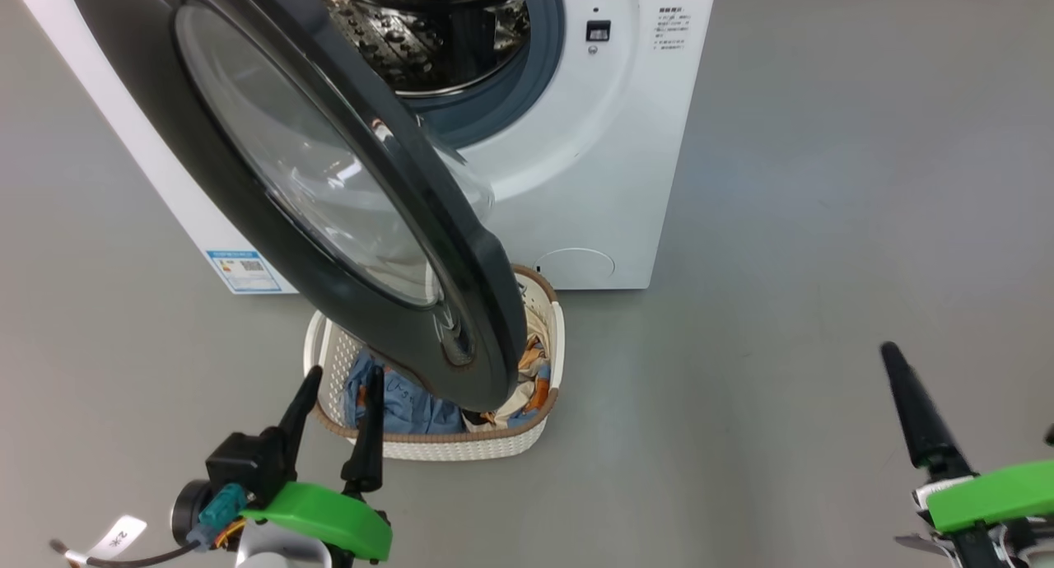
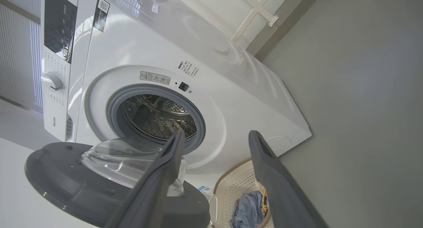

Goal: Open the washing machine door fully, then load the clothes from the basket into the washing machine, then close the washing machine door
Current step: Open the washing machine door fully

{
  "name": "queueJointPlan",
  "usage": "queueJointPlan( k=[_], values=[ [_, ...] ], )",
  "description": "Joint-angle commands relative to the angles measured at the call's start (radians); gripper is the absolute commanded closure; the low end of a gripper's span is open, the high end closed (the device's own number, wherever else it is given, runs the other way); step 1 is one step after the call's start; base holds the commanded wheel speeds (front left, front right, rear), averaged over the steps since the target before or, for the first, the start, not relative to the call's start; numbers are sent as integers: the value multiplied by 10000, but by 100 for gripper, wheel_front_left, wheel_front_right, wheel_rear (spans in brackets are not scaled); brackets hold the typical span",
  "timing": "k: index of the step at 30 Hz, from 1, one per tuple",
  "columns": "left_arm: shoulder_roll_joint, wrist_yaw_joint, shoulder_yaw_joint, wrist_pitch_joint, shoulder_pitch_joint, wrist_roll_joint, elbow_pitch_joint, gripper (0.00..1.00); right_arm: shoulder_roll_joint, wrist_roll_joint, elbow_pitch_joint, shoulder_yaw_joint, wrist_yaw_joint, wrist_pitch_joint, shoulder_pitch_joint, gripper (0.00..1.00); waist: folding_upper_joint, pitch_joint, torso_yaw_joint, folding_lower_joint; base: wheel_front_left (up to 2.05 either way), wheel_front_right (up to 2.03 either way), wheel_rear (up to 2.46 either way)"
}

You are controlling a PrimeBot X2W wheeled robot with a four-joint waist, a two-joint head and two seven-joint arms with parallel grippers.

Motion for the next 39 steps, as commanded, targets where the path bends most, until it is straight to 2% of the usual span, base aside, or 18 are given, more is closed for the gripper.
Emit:
queueJointPlan(
  k=[1,7,8,13,18,25,39],
  values=[
    [181,-39,344,-80,-40,37,-169,0,-247,-346,-281,91,16,-236,56,0,0,-68,-15,0,0,0,0],
    [181,-40,418,-80,34,43,-169,0,-633,-3784,131,-483,16,-1756,265,0,0,-191,-96,0,0,0,0],
    [181,-46,460,-80,49,51,-162,0,-510,-5055,109,-841,16,-1961,237,0,0,-225,-130,0,0,0,0],
    [181,-53,553,-80,73,87,-170,0,82,-8107,-450,-1581,16,-2119,299,0,0,-317,-160,0,0,0,0],
    [181,-47,638,-80,126,101,-213,0,719,-10206,-799,-1702,16,-2142,565,0,0,-376,-147,0,0,0,0],
    [181,-44,650,-80,177,80,-218,0,1221,-11077,-416,-1633,16,-2153,834,0,0,-430,-102,0,0,0,0],
    [181,-49,666,-80,263,70,-170,0,1296,-11263,-79,-1710,16,-2191,913,0,0,-490,-137,0,0,0,0]
  ],
)
